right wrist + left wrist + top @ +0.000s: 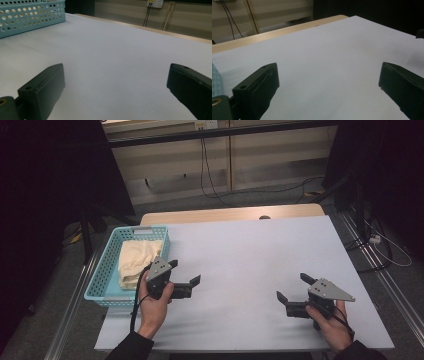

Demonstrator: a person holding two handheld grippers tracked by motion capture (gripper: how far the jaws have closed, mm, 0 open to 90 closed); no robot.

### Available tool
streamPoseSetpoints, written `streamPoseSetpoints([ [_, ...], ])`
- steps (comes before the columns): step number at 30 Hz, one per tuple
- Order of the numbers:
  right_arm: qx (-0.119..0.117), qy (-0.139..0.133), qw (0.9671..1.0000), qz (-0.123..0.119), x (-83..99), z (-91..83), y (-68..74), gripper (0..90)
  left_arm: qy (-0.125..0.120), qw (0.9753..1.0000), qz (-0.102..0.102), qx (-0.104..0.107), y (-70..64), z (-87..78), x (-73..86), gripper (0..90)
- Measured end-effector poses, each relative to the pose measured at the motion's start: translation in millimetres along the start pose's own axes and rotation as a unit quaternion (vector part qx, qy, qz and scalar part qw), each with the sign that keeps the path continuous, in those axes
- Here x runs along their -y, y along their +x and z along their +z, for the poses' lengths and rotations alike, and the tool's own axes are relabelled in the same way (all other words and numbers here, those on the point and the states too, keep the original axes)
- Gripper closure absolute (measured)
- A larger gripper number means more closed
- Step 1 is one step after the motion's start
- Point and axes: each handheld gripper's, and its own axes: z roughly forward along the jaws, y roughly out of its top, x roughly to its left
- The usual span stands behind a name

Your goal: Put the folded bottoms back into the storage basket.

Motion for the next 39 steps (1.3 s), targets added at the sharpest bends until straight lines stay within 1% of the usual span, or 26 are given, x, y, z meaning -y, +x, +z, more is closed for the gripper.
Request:
streamPoseSetpoints([
  [1, 0.0, 0.0, 1.0, 0.0, 0.1, 0.0, 0.0, 1.2, 0.001, 1.0, 0.006, 0.0, -0.6, 1.9, -0.5, 3.1],
  [5, 0.0, 0.0, 1.0, 0.0, 0.2, -0.4, -0.2, 1.2, 0.004, 0.9999, 0.013, -0.001, -3.1, 10.1, -0.6, 3.1],
  [6, 0.001, 0.0, 1.0, 0.001, 0.2, -0.4, -0.4, 1.3, 0.006, 0.9999, 0.011, 0.0, -4.2, 12.3, 0.0, 3.1],
  [9, 0.002, 0.001, 1.0, 0.001, 0.5, -0.7, -0.8, 1.2, 0.018, 0.9996, 0.021, 0.006, -8.3, 17.6, 2.9, 3.1],
  [10, 0.002, 0.001, 1.0, 0.001, 0.6, -0.9, -0.8, 1.2, 0.021, 0.9995, 0.021, 0.008, -9.6, 19.1, 4.1, 3.1],
  [12, 0.002, 0.001, 1.0, 0.001, 0.7, -1.1, -0.5, 1.2, 0.022, 0.9995, 0.014, 0.018, -11.7, 21.6, 7.1, 3.1],
  [16, 0.002, 0.001, 1.0, 0.002, 0.9, -1.3, -0.8, 1.3, 0.031, 0.9992, 0.012, 0.023, -13.1, 25.7, 13.5, 3.1],
  [19, 0.002, 0.001, 1.0, 0.002, 1.1, -1.4, -1.2, 1.2, 0.034, 0.9991, 0.007, 0.024, -13.5, 27.9, 18.7, 3.1],
  [20, 0.002, 0.001, 1.0, 0.003, 1.1, -1.2, -1.4, 1.2, 0.036, 0.9991, 0.003, 0.023, -13.9, 28.5, 20.9, 3.1],
  [23, 0.003, 0.001, 1.0, 0.002, 0.8, -0.8, -1.0, 1.2, 0.043, 0.9989, 0.004, 0.018, -14.9, 29.0, 27.3, 3.2],
  [25, 0.002, 0.002, 1.0, 0.002, 0.8, -0.9, -0.7, 1.3, 0.037, 0.9993, 0.007, 0.004, -17.5, 28.4, 31.6, 3.2],
  [26, 0.002, 0.001, 1.0, 0.002, 0.8, -1.2, -0.6, 1.3, 0.043, 0.999, 0.011, 0.006, -18.3, 28.6, 32.8, 3.1],
  [28, 0.003, 0.001, 1.0, 0.002, 0.8, -1.9, -0.5, 1.3, 0.046, 0.9988, 0.009, 0.013, -19.8, 29.0, 34.6, 3.1],
  [29, 0.003, 0.001, 1.0, 0.001, 0.8, -2.1, -0.5, 1.3, 0.048, 0.9987, 0.012, 0.014, -20.5, 29.4, 35.3, 3.2],
  [30, 0.002, 0.001, 1.0, 0.002, 0.7, -2.1, -0.4, 1.3, 0.051, 0.9985, 0.015, 0.012, -21.2, 29.5, 36.0, 3.3],
  [32, 0.002, 0.001, 1.0, 0.001, 0.8, -1.6, -0.6, 1.3, 0.049, 0.9987, 0.013, 0.012, -21.7, 29.7, 37.0, 3.2],
  [34, 0.002, 0.003, 1.0, 0.002, 1.1, -1.0, -1.0, 1.4, 0.053, 0.9984, 0.019, 0.003, -21.0, 30.2, 37.5, 3.1],
  [36, 0.003, 0.003, 1.0, 0.003, 0.9, -0.7, -1.6, 1.4, 0.059, 0.998, 0.019, 0.001, -19.9, 30.9, 38.4, 2.9],
  [39, 0.003, 0.004, 1.0, 0.003, 1.2, -0.2, -1.7, 1.4, 0.06, 0.9981, 0.013, -0.002, -20.4, 32.1, 38.9, 2.9],
])
